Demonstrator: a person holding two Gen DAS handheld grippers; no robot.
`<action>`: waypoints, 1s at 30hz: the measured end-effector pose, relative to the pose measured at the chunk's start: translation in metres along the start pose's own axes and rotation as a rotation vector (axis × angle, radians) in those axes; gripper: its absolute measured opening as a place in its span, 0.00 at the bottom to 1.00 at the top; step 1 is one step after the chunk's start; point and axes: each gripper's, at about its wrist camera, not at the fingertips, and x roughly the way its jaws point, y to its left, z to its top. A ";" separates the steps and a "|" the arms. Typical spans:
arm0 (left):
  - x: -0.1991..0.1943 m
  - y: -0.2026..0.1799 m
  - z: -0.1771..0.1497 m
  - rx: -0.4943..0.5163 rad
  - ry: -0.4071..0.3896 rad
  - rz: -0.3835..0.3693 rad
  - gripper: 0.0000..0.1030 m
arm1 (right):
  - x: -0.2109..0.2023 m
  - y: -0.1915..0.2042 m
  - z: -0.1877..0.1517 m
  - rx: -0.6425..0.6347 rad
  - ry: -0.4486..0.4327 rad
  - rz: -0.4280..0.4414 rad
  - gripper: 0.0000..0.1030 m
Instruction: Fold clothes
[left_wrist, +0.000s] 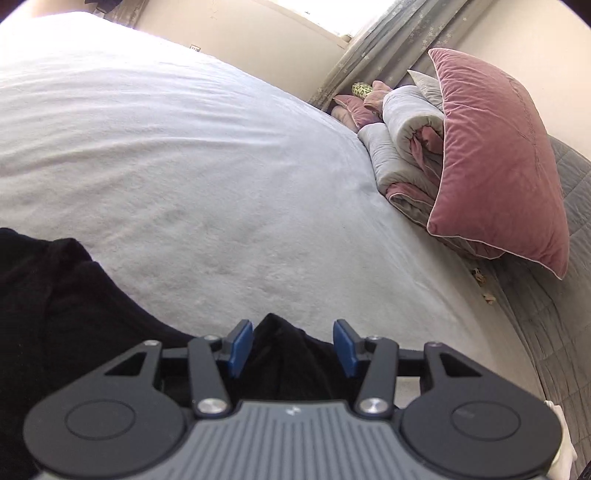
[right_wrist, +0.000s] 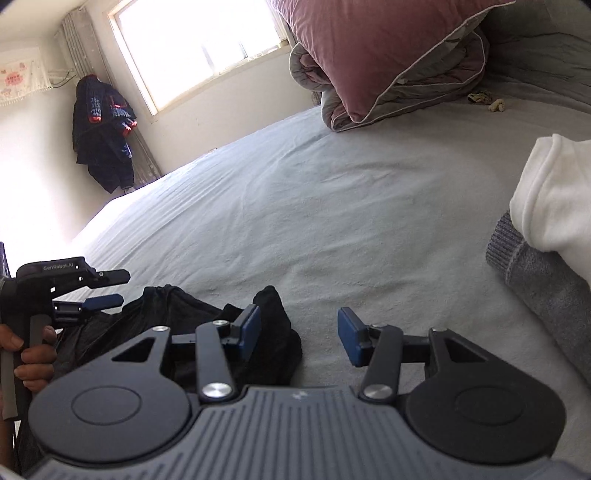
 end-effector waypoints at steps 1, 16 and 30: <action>0.003 0.001 0.001 -0.001 0.014 -0.012 0.45 | 0.003 -0.003 0.001 0.035 -0.010 0.030 0.49; 0.032 -0.010 -0.007 0.066 -0.046 -0.081 0.01 | 0.027 0.011 -0.003 -0.059 -0.038 -0.046 0.03; 0.059 -0.022 -0.020 0.201 -0.106 0.038 0.02 | 0.036 0.000 -0.003 -0.096 -0.050 -0.186 0.04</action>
